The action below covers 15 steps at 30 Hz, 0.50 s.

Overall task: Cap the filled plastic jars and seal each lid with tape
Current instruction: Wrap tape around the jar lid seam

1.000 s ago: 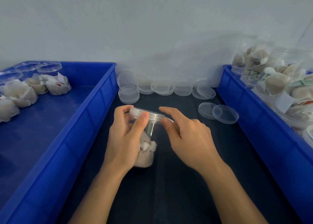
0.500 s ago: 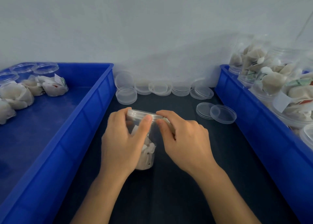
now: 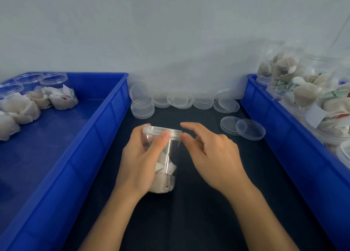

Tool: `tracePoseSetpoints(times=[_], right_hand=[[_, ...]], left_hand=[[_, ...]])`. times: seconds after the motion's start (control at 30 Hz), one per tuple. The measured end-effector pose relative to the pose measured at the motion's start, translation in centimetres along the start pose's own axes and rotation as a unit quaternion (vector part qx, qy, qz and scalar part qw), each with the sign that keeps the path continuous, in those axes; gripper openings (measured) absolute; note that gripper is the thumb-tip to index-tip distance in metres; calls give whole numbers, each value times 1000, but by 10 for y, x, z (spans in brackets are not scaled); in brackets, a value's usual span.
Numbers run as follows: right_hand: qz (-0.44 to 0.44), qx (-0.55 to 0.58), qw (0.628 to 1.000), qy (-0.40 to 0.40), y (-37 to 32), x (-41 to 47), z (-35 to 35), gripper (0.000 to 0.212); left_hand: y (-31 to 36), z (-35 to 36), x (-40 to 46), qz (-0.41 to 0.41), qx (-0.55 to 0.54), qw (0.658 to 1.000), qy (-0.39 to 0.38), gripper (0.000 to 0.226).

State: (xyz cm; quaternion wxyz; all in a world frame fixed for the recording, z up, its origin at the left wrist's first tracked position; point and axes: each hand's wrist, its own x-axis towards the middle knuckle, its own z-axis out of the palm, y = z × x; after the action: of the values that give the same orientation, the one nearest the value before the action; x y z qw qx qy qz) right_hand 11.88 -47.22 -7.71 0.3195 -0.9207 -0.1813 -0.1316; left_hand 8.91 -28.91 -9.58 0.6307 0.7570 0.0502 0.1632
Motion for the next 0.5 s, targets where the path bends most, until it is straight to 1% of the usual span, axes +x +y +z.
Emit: tracePoseSetpoints(times=[0.1,0.23,0.3,0.43,0.5], right_hand=[[6,22,1000,2,4,1,1,45],[7,23,1000,6,4,1,3,38],[11,23,1000,9,3,0,3,38],[14,27,999,27,0,-1,3,36],[13,33,999,41,-1,-2,2,37]], left_hand=[[-2,1,0,-2,-24,1000,-4,54],[-4,1,2,-6,-46,999,-16,54],[-6,2,2,-6,-50,998,-24,53],[-9,3,3,-1,-68,997,-44,44],[-9,4,3,6,-71,996,-46,45]])
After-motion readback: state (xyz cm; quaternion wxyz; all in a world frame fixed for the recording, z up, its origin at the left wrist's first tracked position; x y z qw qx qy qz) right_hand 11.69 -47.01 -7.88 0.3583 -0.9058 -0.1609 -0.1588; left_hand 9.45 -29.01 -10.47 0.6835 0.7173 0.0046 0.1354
